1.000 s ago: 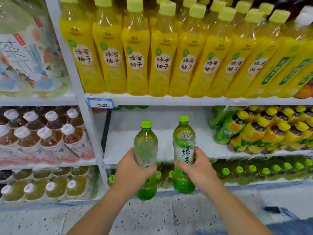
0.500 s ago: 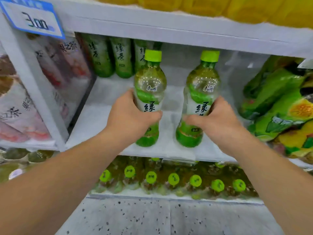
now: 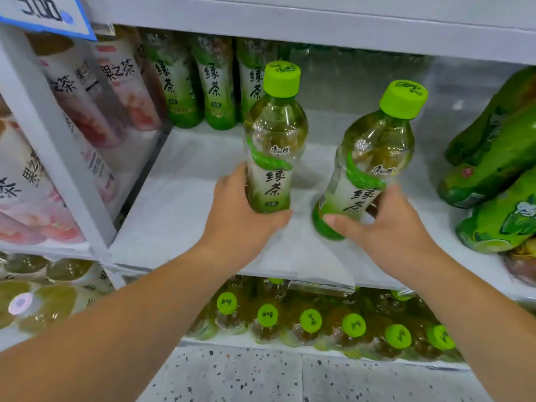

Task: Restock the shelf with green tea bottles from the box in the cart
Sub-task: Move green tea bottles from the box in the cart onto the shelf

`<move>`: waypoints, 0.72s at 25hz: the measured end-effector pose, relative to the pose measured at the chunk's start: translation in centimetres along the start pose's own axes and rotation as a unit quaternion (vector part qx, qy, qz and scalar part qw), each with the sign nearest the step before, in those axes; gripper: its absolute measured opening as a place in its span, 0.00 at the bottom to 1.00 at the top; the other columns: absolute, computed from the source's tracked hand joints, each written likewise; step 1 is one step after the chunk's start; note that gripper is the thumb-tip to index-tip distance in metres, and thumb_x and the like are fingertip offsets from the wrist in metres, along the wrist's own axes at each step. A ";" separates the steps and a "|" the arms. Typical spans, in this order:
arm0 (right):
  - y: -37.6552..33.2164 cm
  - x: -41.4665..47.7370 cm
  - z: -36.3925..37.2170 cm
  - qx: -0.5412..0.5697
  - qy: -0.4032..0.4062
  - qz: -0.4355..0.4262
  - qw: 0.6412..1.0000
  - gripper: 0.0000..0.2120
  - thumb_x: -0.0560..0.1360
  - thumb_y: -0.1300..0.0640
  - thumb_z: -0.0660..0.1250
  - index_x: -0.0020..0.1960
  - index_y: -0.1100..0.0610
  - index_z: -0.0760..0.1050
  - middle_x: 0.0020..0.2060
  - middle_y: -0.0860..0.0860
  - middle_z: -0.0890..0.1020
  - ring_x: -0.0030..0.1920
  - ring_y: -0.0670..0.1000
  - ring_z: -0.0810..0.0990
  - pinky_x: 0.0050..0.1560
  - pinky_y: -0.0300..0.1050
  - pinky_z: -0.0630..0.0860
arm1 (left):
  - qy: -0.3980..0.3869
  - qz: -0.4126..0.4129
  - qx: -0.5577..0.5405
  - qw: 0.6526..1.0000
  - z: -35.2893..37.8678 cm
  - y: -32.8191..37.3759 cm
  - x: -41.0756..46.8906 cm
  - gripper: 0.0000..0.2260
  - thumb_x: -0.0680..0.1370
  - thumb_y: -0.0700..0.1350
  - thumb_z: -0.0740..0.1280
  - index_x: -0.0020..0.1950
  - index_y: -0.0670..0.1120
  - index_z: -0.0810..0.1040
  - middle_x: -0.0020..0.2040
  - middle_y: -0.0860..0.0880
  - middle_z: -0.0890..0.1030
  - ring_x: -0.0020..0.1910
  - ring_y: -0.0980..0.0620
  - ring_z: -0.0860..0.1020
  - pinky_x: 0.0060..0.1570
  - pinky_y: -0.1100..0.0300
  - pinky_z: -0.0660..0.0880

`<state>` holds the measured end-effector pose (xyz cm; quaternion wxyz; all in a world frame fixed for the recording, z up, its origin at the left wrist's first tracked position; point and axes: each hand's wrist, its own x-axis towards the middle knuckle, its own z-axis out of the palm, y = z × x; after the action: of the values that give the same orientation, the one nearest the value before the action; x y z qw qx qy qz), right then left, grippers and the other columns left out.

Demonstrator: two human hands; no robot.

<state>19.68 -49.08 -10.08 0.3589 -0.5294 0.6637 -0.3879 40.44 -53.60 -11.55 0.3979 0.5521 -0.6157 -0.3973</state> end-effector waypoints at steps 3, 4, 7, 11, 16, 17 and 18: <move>1.0 -0.3 0.2 -0.069 0.026 -0.001 0.997 0.25 0.68 0.53 0.81 0.57 0.41 0.70 0.52 0.36 0.80 0.55 0.38 0.79 0.49 0.32 0.71 | 0.019 0.015 0.066 0.998 0.2 -1.9 -0.2 0.25 0.68 0.46 0.81 0.59 0.58 0.74 0.54 0.57 0.72 0.55 0.60 0.77 0.57 0.61 0.79; 1.3 -0.1 0.3 -0.076 0.037 -0.006 0.996 0.25 0.67 0.52 0.81 0.57 0.42 0.71 0.51 0.36 0.80 0.54 0.40 0.79 0.49 0.33 0.70 | 0.025 0.016 0.071 0.997 0.3 -2.1 0.0 0.25 0.68 0.47 0.81 0.60 0.59 0.74 0.53 0.59 0.73 0.53 0.62 0.76 0.56 0.63 0.78; 1.4 1.1 0.5 -0.077 0.056 -0.028 0.995 0.25 0.67 0.52 0.81 0.55 0.42 0.69 0.47 0.32 0.77 0.49 0.32 0.77 0.43 0.25 0.69 | 0.041 0.003 0.057 0.998 0.7 -1.8 1.5 0.27 0.68 0.47 0.82 0.59 0.58 0.70 0.50 0.64 0.75 0.50 0.67 0.76 0.49 0.72 0.75; 2.0 5.2 0.6 -0.066 0.074 -0.054 0.994 0.25 0.69 0.54 0.81 0.58 0.44 0.70 0.48 0.36 0.79 0.47 0.29 0.76 0.41 0.17 0.68 | 0.068 0.012 0.074 0.995 2.3 -2.1 5.6 0.22 0.68 0.48 0.82 0.58 0.53 0.77 0.55 0.53 0.81 0.51 0.57 0.80 0.53 0.62 0.79; 3.1 11.3 0.9 -0.015 0.098 -0.070 0.993 0.21 0.69 0.57 0.80 0.50 0.42 0.71 0.46 0.38 0.82 0.47 0.35 0.82 0.48 0.31 0.78 | 0.095 0.010 0.082 0.992 4.2 -2.2 10.8 0.21 0.66 0.50 0.82 0.56 0.49 0.82 0.51 0.50 0.84 0.48 0.54 0.83 0.53 0.57 0.81; 3.2 12.5 0.9 -0.014 0.100 -0.075 0.992 0.21 0.69 0.57 0.80 0.48 0.41 0.71 0.45 0.38 0.82 0.47 0.36 0.82 0.49 0.33 0.79 | 0.098 0.006 0.091 0.991 4.5 -2.1 11.8 0.20 0.66 0.50 0.82 0.55 0.48 0.83 0.50 0.52 0.85 0.48 0.55 0.83 0.52 0.59 0.81; 3.3 13.6 0.9 -0.013 0.101 -0.081 0.992 0.21 0.69 0.57 0.80 0.47 0.41 0.70 0.45 0.38 0.82 0.47 0.37 0.82 0.50 0.36 0.80 | 0.103 0.003 0.099 0.990 4.9 -2.0 12.6 0.20 0.66 0.51 0.82 0.54 0.48 0.83 0.49 0.52 0.85 0.47 0.55 0.83 0.51 0.60 0.80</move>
<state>16.59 -62.05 -14.36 0.2505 -0.5443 0.6563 -0.4585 35.72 -66.02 -14.51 0.4035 0.6253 -0.6092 -0.2741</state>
